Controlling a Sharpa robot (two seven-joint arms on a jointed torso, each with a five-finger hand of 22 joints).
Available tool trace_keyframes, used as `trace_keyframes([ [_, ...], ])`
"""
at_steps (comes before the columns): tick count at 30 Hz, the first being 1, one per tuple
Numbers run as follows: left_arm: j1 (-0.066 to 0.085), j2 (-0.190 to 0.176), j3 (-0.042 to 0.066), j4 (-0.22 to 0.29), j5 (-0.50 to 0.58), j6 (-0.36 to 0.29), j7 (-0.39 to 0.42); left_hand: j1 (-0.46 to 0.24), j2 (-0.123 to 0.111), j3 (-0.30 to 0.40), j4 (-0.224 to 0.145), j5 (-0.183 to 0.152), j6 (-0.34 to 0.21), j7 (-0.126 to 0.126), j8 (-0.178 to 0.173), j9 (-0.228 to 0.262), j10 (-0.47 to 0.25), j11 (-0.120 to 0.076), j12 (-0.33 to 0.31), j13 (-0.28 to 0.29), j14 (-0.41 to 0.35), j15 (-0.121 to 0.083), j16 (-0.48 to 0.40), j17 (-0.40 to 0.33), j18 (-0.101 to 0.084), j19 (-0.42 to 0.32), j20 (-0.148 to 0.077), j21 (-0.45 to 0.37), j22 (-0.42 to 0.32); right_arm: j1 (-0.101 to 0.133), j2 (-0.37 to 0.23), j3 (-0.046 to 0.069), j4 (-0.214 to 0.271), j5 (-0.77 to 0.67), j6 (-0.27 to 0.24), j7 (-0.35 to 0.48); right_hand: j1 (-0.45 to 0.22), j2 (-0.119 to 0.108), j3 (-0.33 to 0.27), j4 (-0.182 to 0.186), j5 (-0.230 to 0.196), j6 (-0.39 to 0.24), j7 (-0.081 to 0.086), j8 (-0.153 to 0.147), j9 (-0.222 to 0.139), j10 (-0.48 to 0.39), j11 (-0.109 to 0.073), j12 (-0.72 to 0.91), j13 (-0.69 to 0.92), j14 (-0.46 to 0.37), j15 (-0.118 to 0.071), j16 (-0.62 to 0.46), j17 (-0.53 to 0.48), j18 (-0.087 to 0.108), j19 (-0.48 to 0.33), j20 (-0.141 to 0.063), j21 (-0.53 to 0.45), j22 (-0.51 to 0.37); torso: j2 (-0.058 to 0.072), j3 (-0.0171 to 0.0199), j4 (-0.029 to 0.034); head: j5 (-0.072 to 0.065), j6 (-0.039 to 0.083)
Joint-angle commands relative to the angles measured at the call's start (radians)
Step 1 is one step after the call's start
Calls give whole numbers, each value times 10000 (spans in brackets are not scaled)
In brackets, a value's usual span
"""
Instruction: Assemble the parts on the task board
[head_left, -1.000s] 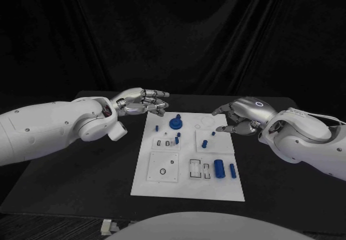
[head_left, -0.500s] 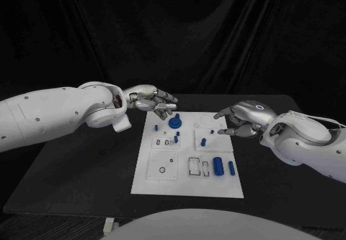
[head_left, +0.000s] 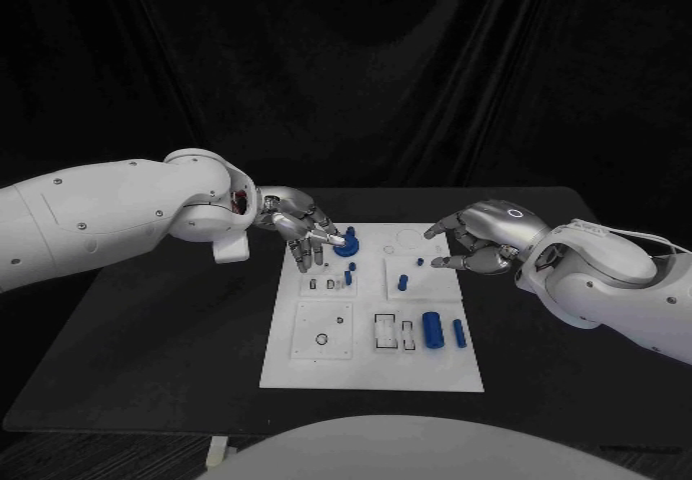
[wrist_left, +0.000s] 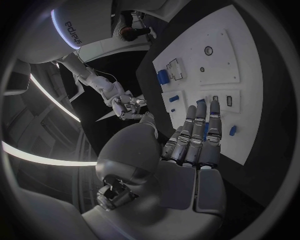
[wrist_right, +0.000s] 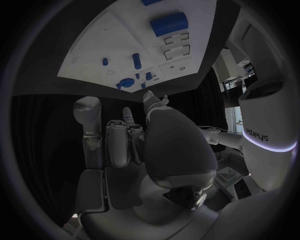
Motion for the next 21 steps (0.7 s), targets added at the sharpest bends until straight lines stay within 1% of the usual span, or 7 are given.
trace_keyframes([
  [1,136,106,19,-23,-32,986,-693,72,-32,-84,21,47,101,13,9,11,43,-44,216,-26,124,-18,119,94,168,121,-24,52,-5,-40,19,6,0,84,-56,28,17,101,-40,-3,69,77,-14,41,-17,44,-6,-55,1449,552,2,-70,610,173,-69,-13,-48,861,-14,0,-10,42,3],
  [4,220,243,19,-141,-32,1270,-959,117,-13,-118,11,98,227,9,27,28,109,-114,533,-6,254,-80,308,256,175,279,-76,88,3,-60,50,6,-20,166,-59,46,9,133,-42,-3,81,106,-8,48,-22,-4,-3,-113,1384,532,4,-144,537,194,-103,-12,-200,826,-13,2,-22,92,3],
  [7,268,440,19,-340,-32,1670,-1385,350,-64,-90,-200,500,1348,108,326,207,175,-216,1004,108,318,-169,557,546,179,429,-158,99,-1,-78,57,6,-18,219,-35,52,6,148,-42,-3,87,123,-4,52,-23,-14,-1,-128,1369,527,5,-161,522,198,-110,-11,-232,818,-2,-7,-43,124,3],
  [11,297,709,19,-621,-32,2116,-1779,406,-45,-41,-387,561,2393,234,623,397,103,-252,1380,211,317,-203,741,842,168,555,-197,104,-6,-89,39,6,0,252,-28,46,24,228,-34,-33,124,218,-10,76,-32,-108,1,-247,1238,478,12,-342,350,238,-181,-5,-551,742,-1,-24,-7,75,3],
  [13,302,817,18,-741,-32,2202,-1767,408,-41,-33,-401,559,2424,233,631,403,100,-255,1400,216,318,-206,750,858,168,562,-199,105,-6,-91,23,6,14,262,-43,42,46,257,-28,-54,136,208,-40,59,-48,-229,-16,-387,1087,467,5,-376,323,246,-195,-6,-610,726,-6,-17,33,45,3],
  [17,308,1047,18,-997,-31,2300,-1718,617,0,258,-893,581,2873,146,720,517,24,-301,1671,272,300,-250,796,1077,172,644,-237,79,-24,-94,11,6,37,281,-41,32,57,278,-27,-68,139,200,-53,45,-61,-269,-27,-438,1034,460,-3,-402,302,253,-207,-9,-673,710,-6,-4,6,86,3],
  [21,309,1212,18,-1198,310,2500,-1953,755,6,587,-1364,581,2862,123,648,554,-148,-280,1796,287,249,-216,653,1158,153,659,-231,15,-61,-95,22,6,54,301,-15,15,60,286,-25,-70,142,201,-56,43,-63,-203,-30,-365,1115,483,-5,-316,394,233,-175,-10,-546,738,-10,-31,22,76,3],
])
